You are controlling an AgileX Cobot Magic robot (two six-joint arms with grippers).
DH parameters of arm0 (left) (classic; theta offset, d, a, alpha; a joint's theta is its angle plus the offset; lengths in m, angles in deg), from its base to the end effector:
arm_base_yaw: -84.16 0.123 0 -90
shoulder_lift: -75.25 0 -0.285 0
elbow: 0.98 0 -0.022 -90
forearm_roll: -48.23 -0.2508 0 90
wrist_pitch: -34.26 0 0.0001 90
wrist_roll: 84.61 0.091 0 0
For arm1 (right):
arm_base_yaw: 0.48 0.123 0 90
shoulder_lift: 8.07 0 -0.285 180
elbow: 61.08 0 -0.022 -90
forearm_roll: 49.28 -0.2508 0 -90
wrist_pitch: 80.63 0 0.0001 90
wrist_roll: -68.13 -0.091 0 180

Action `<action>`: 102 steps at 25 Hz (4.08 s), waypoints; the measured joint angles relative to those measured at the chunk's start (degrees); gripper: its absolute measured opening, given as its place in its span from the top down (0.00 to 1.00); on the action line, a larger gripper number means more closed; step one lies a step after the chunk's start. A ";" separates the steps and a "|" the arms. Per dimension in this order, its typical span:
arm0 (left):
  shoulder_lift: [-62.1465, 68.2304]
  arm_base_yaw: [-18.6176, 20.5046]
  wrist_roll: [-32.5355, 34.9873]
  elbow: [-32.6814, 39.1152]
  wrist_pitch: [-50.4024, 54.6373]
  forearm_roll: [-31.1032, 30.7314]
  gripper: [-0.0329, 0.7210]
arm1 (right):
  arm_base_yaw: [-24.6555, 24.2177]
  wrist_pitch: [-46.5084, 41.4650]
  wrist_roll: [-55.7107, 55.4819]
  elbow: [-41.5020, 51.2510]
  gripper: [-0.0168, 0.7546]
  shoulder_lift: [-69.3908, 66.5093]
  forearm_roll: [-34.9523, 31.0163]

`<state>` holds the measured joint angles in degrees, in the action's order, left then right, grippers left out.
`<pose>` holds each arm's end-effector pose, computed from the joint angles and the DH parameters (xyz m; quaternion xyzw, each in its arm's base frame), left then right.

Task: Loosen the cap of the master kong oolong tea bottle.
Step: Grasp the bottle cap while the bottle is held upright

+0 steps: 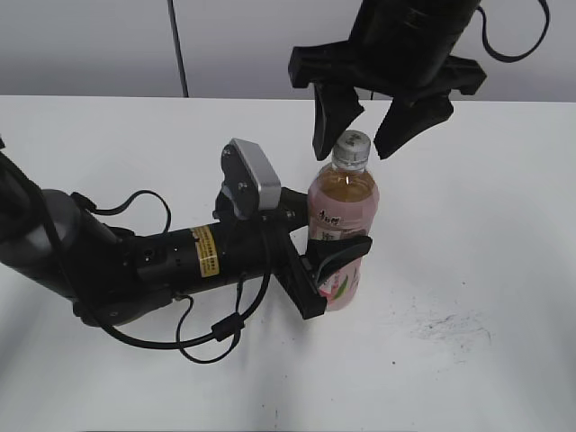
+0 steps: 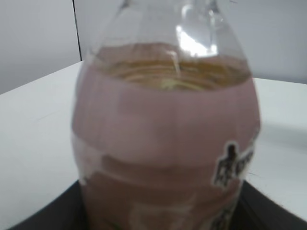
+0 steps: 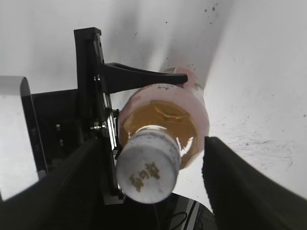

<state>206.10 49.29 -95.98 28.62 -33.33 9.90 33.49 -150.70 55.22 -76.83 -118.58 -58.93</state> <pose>0.2695 -0.2514 0.0989 0.4329 0.6090 -0.3785 0.5463 0.3033 0.2217 0.3044 -0.1628 0.9744 0.1277 0.0880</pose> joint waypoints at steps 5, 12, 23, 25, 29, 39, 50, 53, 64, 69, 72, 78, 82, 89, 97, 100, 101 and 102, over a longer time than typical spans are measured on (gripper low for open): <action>0.00 0.00 0.00 0.00 0.00 0.00 0.45 | 0.00 0.00 0.74 0.00 0.57 -0.34 -0.21; 0.00 0.00 0.00 -0.05 0.00 0.07 0.45 | 0.00 0.00 34.34 0.00 0.61 -0.29 -0.39; 0.00 0.00 0.05 -0.05 0.00 -0.09 0.45 | 0.00 -0.12 89.03 0.00 0.62 -0.29 -1.03; 0.00 0.00 0.05 -0.05 0.00 -0.14 0.45 | 0.00 -0.12 89.04 0.00 0.59 -0.29 -1.27; 0.00 0.00 0.00 -0.05 0.00 0.00 0.45 | 0.00 -0.01 86.82 0.00 0.34 -0.29 -2.60; 0.00 0.00 0.00 -0.05 0.00 0.04 0.45 | 0.00 -0.02 41.07 -3.92 0.23 1.85 -3.79; 0.00 0.00 0.00 -0.05 0.00 0.04 0.45 | 0.00 -0.02 3.18 -3.87 0.23 1.91 -0.45; 0.00 0.00 0.00 -0.05 0.00 0.04 0.45 | 0.00 -0.02 2.92 -1.17 0.23 1.91 -0.46; 0.00 0.00 -0.06 -0.05 0.06 0.18 0.45 | 0.00 0.10 3.04 0.31 0.62 0.37 -0.29; 0.00 0.00 -0.25 -0.05 0.11 0.31 0.45 | 0.00 0.33 12.16 0.06 0.62 0.34 -0.17; 0.00 0.00 -0.25 -0.05 0.06 0.31 0.45 | 0.00 0.15 25.90 -0.23 0.62 0.32 0.09; 0.00 0.00 -0.20 -0.05 0.06 0.35 0.45 | 0.00 -0.10 69.33 -0.62 0.63 0.25 0.09; 0.00 0.00 -0.20 -0.05 0.06 0.35 0.45 | 0.00 -0.25 84.46 -0.68 0.63 0.25 0.09; 0.00 0.00 -0.20 -0.05 0.06 0.35 0.45 | 0.00 -0.25 87.81 -0.73 0.63 0.25 0.10; 0.00 0.00 -0.08 -0.05 -0.88 0.44 0.45 | 0.00 -1.10 87.55 -2.31 0.63 0.32 -0.98; -0.25 0.00 -0.08 -0.22 -2.78 0.82 0.45 | 0.00 -1.69 84.25 -3.69 0.63 1.11 -1.64; -0.47 0.00 -0.08 -0.29 -3.14 0.83 0.45 | 0.00 -1.80 82.93 -3.95 0.63 1.47 -1.78; -0.52 0.00 -0.08 -0.35 -3.54 0.88 0.45 | 0.00 -1.80 81.62 -3.98 0.63 1.79 -1.84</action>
<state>205.57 49.29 -96.06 28.27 -36.87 10.78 33.49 -152.49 136.84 -80.81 -116.79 -60.77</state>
